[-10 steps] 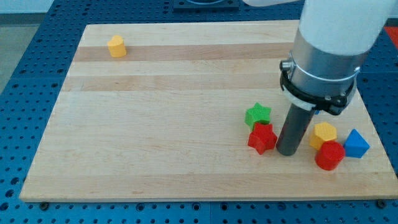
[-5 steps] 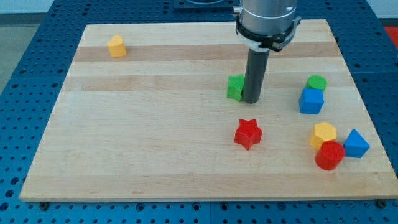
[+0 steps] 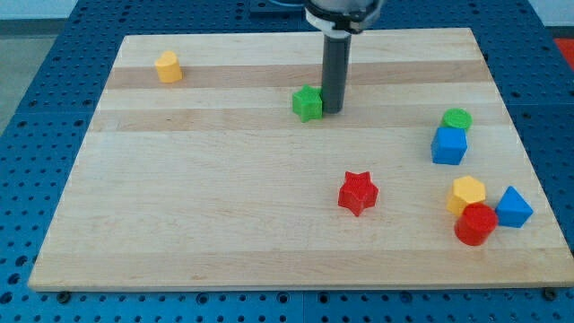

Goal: Move the green star to the top center

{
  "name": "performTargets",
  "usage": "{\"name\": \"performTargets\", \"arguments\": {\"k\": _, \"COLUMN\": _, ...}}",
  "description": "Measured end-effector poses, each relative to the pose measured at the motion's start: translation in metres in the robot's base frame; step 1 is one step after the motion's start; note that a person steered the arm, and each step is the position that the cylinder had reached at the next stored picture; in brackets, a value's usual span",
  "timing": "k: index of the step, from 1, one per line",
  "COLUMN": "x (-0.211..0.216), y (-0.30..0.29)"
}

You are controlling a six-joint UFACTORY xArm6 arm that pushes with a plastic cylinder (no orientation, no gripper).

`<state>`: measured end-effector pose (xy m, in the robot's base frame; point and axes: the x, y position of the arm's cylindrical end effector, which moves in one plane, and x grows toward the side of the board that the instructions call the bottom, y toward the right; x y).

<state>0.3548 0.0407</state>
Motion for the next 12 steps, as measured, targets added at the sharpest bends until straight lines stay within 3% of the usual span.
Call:
{"name": "performTargets", "arguments": {"k": 1, "x": -0.024, "y": -0.013}}
{"name": "performTargets", "arguments": {"k": 2, "x": 0.0, "y": 0.02}}
{"name": "performTargets", "arguments": {"k": 3, "x": 0.056, "y": 0.034}}
{"name": "performTargets", "arguments": {"k": 4, "x": 0.093, "y": 0.006}}
{"name": "performTargets", "arguments": {"k": 5, "x": 0.089, "y": -0.039}}
{"name": "performTargets", "arguments": {"k": 6, "x": 0.086, "y": -0.04}}
{"name": "performTargets", "arguments": {"k": 8, "x": -0.022, "y": -0.037}}
{"name": "performTargets", "arguments": {"k": 10, "x": -0.098, "y": -0.036}}
{"name": "performTargets", "arguments": {"k": 11, "x": -0.098, "y": -0.036}}
{"name": "performTargets", "arguments": {"k": 12, "x": -0.033, "y": -0.028}}
